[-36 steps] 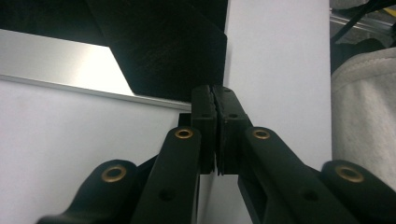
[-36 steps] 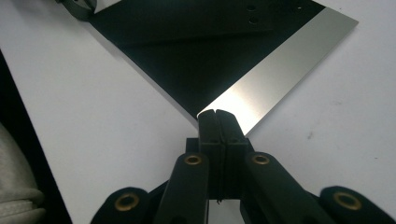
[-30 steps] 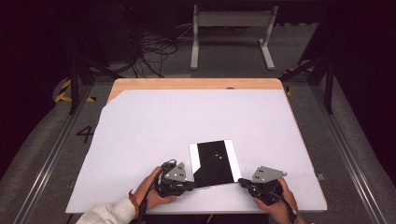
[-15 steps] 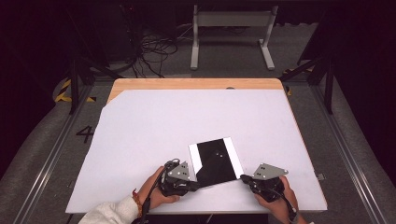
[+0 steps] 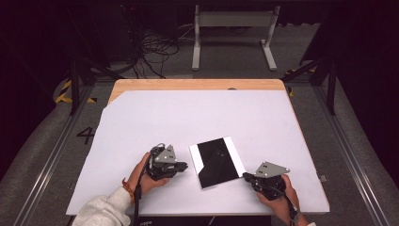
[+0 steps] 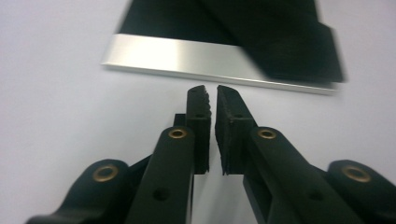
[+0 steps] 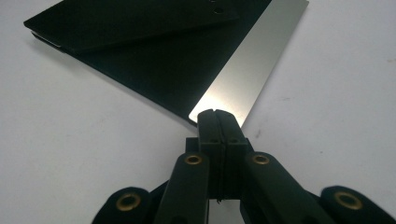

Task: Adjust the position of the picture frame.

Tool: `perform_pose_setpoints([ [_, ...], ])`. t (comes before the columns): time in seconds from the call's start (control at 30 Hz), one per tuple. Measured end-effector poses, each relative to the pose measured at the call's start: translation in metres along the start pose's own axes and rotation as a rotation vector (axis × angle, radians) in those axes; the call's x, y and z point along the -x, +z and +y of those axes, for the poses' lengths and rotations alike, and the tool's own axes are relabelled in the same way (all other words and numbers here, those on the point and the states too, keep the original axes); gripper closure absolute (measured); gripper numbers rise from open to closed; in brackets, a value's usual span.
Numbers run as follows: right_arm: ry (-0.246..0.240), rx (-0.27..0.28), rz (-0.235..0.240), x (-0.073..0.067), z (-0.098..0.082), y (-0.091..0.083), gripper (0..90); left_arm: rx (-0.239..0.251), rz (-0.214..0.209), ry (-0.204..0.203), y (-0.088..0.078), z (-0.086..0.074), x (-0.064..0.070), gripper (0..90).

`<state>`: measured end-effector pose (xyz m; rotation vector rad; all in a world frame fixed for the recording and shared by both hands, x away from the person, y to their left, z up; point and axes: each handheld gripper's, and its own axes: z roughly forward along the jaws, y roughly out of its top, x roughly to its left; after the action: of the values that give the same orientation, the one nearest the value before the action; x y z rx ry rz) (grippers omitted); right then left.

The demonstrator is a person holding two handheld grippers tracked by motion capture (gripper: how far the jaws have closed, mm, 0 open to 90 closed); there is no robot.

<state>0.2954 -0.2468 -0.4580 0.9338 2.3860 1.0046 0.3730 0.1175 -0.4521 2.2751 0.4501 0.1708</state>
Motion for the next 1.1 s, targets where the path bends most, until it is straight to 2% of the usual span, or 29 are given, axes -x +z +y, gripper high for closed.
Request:
perform_pose_setpoints([
  [0.1,0.005,0.001,0.0,0.002,0.0,0.001,90.0,0.008,0.043,-0.038,-0.001,0.0,-0.018,81.0],
  [0.23,0.007,0.001,-0.004,0.003,0.001,0.001,90.0,0.032,0.056,-0.072,0.0,0.004,-0.037,82.6],
  [0.3,0.014,0.002,-0.002,0.004,0.001,0.002,90.0,0.023,0.073,-0.063,0.004,0.007,-0.041,82.6],
  [0.43,0.019,0.006,0.0,0.005,0.001,0.002,90.0,0.034,0.089,-0.09,0.011,0.013,-0.048,82.4],
  [0.5,0.02,0.005,-0.003,0.005,0.001,0.002,90.0,0.014,0.112,-0.078,0.018,0.015,-0.05,82.1],
  [0.63,0.022,0.008,-0.001,0.005,0.0,0.002,90.0,0.003,0.106,-0.082,0.028,0.017,-0.056,81.8],
  [0.77,0.024,0.007,-0.001,0.005,0.0,0.002,90.0,0.033,0.097,-0.104,0.032,0.022,-0.063,81.5],
  [0.93,0.025,0.007,-0.004,0.005,0.0,0.002,90.0,0.009,0.106,-0.079,0.044,0.025,-0.065,81.1],
  [1.0,0.026,0.009,-0.004,0.005,0.0,0.002,90.0,0.02,0.098,-0.098,0.045,0.028,-0.068,80.1],
  [1.1,0.028,0.008,-0.008,0.004,0.0,0.002,90.0,0.015,0.094,-0.104,0.049,0.031,-0.071,76.6],
])
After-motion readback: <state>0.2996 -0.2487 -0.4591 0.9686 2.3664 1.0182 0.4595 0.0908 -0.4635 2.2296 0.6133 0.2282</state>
